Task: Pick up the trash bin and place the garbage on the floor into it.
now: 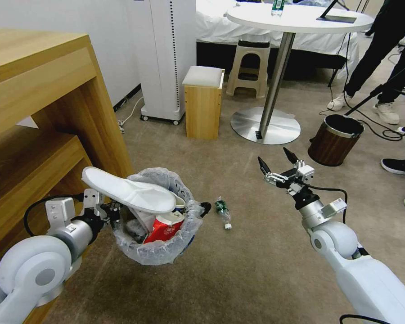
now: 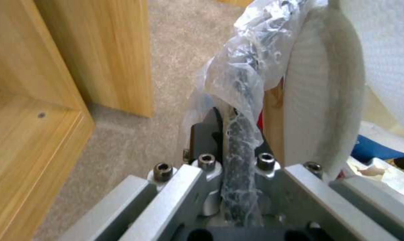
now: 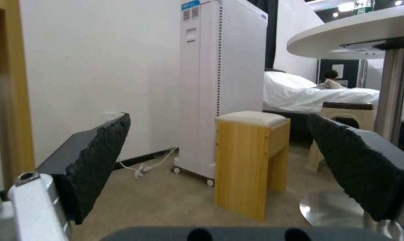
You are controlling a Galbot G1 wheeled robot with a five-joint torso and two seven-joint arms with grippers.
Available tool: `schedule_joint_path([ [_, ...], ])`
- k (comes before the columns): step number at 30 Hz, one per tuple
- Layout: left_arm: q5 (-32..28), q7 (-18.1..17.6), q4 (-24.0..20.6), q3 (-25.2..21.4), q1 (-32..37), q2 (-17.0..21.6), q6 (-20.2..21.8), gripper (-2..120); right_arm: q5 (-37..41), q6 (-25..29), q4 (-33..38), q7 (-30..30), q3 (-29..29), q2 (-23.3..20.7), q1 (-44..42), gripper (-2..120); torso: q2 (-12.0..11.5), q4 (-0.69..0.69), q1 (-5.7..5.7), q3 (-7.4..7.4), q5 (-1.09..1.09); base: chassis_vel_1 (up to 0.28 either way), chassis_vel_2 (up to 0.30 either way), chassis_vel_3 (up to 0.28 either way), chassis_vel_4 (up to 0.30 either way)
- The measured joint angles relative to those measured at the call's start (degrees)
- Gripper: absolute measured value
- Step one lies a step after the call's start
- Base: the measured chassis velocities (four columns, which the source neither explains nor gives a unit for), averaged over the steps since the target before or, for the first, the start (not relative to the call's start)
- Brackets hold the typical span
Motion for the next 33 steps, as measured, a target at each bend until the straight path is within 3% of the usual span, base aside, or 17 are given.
schedule_joint_path([
  [7, -0.95, -2.39, 0.26, -0.73, -0.18, -2.19, -0.13, 0, 0.03, 0.09, -0.32, -0.02, -0.34, 0.15, 0.47, 100, 0.00, 0.00, 0.01, 0.02, 0.00, -0.128, 0.135, 0.142, -0.141],
  [33, -0.55, -2.25, 0.03, -0.30, 0.40, -1.48, 0.19, 0, -0.74, 1.00, -1.29, -0.54, -1.93, 0.52, 0.49, 100, 0.00, 0.00, 0.01, 0.00, 0.00, -0.064, 0.059, 0.062, -0.057],
])
